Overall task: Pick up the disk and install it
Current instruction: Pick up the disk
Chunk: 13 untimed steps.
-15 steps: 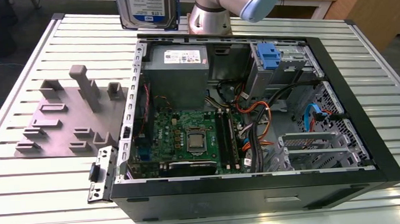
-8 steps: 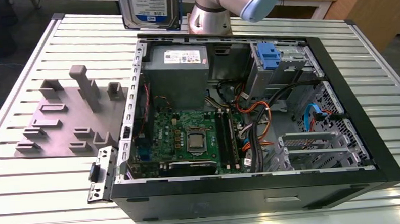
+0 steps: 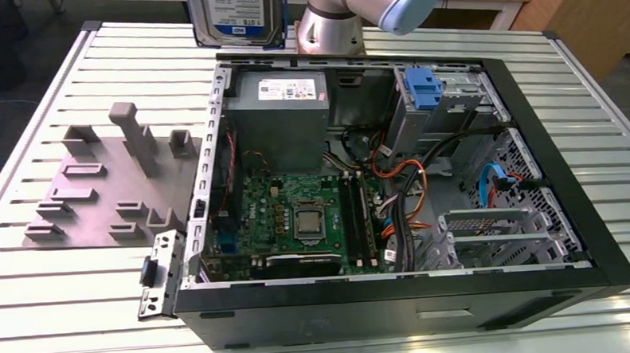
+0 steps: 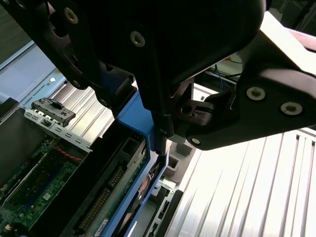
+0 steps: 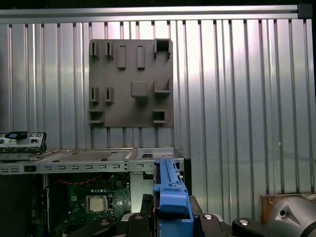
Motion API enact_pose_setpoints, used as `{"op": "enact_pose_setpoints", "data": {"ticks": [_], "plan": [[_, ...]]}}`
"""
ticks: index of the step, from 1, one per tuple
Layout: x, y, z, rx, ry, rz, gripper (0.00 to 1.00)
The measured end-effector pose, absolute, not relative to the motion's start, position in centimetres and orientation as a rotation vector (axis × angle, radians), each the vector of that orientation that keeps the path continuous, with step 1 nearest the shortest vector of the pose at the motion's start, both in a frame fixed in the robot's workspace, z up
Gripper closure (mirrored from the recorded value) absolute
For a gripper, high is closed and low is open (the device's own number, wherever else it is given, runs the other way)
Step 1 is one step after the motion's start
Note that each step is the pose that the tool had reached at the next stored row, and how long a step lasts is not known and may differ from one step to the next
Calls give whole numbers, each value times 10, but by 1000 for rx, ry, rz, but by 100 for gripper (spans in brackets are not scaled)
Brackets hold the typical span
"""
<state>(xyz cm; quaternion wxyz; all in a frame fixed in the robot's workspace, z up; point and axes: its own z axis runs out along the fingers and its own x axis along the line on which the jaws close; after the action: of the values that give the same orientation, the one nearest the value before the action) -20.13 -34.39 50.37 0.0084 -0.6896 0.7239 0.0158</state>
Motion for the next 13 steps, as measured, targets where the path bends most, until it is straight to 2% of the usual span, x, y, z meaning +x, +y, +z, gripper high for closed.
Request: {"op": "enact_pose_setpoints", "data": {"ticks": [13], "plan": [[-198, -344, 504, -2155, 2262, 49, 63]]}}
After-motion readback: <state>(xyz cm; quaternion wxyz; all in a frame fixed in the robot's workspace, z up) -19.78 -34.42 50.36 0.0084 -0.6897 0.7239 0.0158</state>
